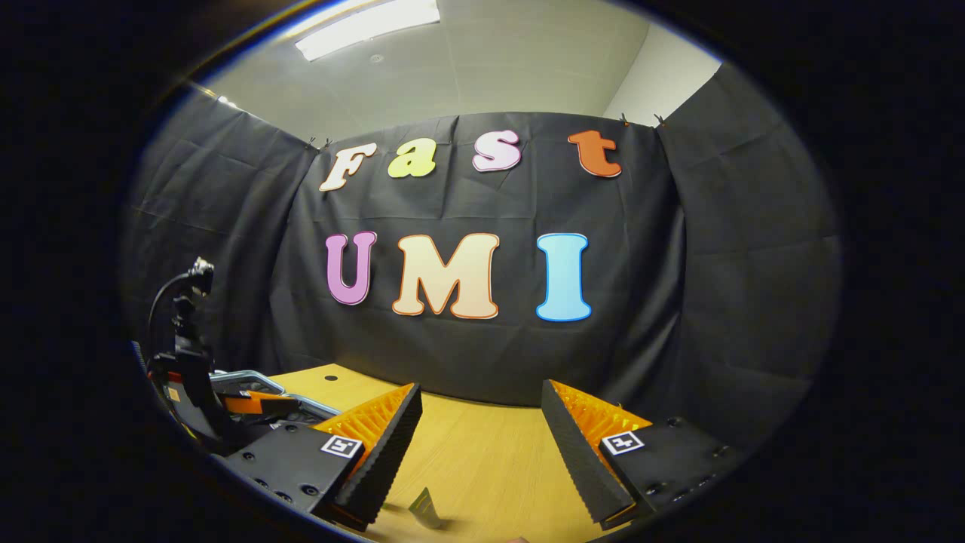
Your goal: First open the suitcase, pack the skin care products into it, and then close the suitcase.
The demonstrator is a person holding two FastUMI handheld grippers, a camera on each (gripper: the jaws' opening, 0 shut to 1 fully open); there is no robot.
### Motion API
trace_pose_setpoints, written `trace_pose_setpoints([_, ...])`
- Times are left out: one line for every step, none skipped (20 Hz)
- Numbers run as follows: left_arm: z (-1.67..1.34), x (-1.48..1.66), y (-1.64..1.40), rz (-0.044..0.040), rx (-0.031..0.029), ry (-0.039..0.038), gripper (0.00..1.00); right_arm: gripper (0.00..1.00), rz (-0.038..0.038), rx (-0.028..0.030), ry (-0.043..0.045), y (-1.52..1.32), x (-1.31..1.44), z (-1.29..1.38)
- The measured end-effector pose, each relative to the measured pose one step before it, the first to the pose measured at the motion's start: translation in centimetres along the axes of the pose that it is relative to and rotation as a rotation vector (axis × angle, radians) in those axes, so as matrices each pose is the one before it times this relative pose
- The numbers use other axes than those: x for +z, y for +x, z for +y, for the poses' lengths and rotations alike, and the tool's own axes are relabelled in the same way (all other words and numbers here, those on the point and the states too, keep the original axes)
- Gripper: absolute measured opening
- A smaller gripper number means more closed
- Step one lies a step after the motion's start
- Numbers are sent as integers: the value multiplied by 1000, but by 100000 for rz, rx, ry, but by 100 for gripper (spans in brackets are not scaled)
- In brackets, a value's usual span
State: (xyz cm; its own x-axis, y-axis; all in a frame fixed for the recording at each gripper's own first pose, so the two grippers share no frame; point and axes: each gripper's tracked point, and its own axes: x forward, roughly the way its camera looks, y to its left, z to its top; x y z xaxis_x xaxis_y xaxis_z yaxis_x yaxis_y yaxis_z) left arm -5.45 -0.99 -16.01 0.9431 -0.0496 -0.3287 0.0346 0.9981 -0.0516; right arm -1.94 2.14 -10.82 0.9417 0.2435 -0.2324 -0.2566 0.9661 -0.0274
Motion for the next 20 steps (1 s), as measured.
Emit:
trace_pose_setpoints([-609,-1028,162,1791,-1272,399,94,99,476,-90,-172,-86,-310,-189])
trace_pose_setpoints([-585,-1082,227,1716,-1242,-71,94,99,704,14,-197,-18,-405,-120])
trace_pose_setpoints([-604,-1026,131,2163,-1303,-111,94,99,924,-105,-452,-38,-452,-133])
trace_pose_setpoints([-541,-1100,115,1656,-1068,-204,95,99,1068,-112,-566,-7,-439,-174])
trace_pose_setpoints([-460,-966,179,1709,-1059,-350,95,99,1313,-89,-440,36,-496,-81])
trace_pose_setpoints([-433,-1049,248,1735,-739,-554,95,99,1474,102,-207,-18,-602,-62])
trace_pose_setpoints([587,-2363,-65,1950,-419,-756,95,99,1286,189,-63,-47,-379,-25])
trace_pose_setpoints([-446,-752,815,1493,-202,-740,94,99,744,167,-151,-90,-224,-84])
trace_pose_setpoints([-160,-831,397,1545,13,-452,94,99,467,17,-383,-124,-170,-111])
trace_pose_setpoints([-134,-676,514,1163,-60,-471,92,99,464,198,-557,42,-293,-41])
trace_pose_setpoints([-107,-693,424,1353,-97,-354,91,99,557,73,-649,38,-253,-85])
trace_pose_setpoints([-126,-682,532,1312,-82,-345,87,99,924,47,-467,-14,-328,-161])
trace_pose_setpoints([-3,-712,475,1582,-218,-512,85,99,1001,44,-29,-55,-401,-84])
trace_pose_setpoints([-110,-734,510,1808,-261,-841,82,99,889,150,188,8,-311,-48])
trace_pose_setpoints([-57,-826,453,1808,-495,-1009,79,99,703,286,98,36,-196,-5])
trace_pose_setpoints([-354,-637,616,1949,-783,-1130,75,99,547,206,-249,-19,-225,61])
trace_pose_setpoints([-427,-919,596,2568,-1924,-1197,72,99,399,61,-358,33,-127,-52])
trace_pose_setpoints([-526,-1235,263,3504,-1034,-1048,64,99,160,324,-87,46,-185,6])
trace_pose_setpoints([87,-708,250,2551,814,191,57,99,-8,579,143,31,-39,137])
trace_pose_setpoints([6,-450,458,1571,28,341,41,99,-31,950,298,64,-290,239])
